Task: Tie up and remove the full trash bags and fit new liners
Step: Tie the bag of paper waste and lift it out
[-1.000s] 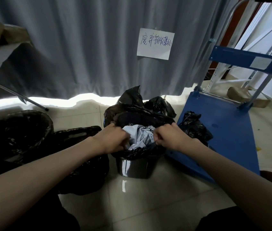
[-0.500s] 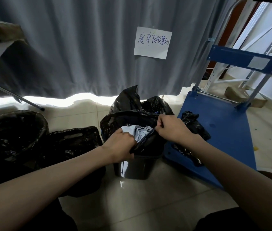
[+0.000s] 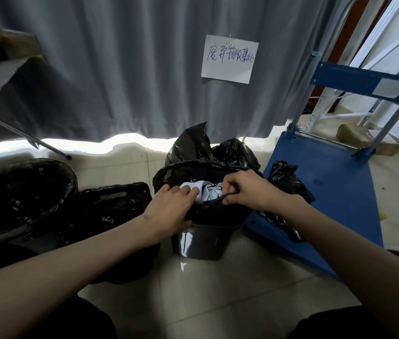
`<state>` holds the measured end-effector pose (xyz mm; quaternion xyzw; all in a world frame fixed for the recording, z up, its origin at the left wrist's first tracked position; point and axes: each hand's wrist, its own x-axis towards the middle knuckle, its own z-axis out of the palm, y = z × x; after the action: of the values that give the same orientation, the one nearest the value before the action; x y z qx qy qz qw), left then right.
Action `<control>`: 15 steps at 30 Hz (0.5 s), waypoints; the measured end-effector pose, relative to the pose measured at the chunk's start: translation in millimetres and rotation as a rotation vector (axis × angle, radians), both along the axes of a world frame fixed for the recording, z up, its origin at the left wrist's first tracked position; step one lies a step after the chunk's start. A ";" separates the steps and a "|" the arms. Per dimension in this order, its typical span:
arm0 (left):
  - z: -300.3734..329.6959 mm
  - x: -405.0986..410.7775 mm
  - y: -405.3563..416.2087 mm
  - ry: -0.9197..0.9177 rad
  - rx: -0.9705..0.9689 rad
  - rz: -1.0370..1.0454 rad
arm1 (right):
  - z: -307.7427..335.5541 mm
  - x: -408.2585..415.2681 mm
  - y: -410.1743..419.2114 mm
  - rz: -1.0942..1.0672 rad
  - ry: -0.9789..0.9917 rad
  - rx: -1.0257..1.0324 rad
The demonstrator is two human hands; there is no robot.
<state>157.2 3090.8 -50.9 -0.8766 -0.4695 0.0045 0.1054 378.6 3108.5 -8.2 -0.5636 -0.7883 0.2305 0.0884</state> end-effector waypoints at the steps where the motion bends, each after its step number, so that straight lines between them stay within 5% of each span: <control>1: 0.8 -3.7 -1.4 -0.006 0.008 0.014 | -0.2 1.1 -0.7 -0.009 -0.012 -0.010; 10: 5.4 -28.9 -9.2 -0.267 -0.093 0.103 | 0.9 2.4 -6.2 0.032 0.025 -0.108; 15: 22.9 -29.9 -1.9 -0.346 -0.020 0.051 | -2.0 2.0 -10.2 0.032 -0.123 -0.242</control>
<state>127.3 3088.9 -28.0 -0.8530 -0.5027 -0.1394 0.0141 380.6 3098.2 -10.2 -0.5704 -0.7676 0.2904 -0.0323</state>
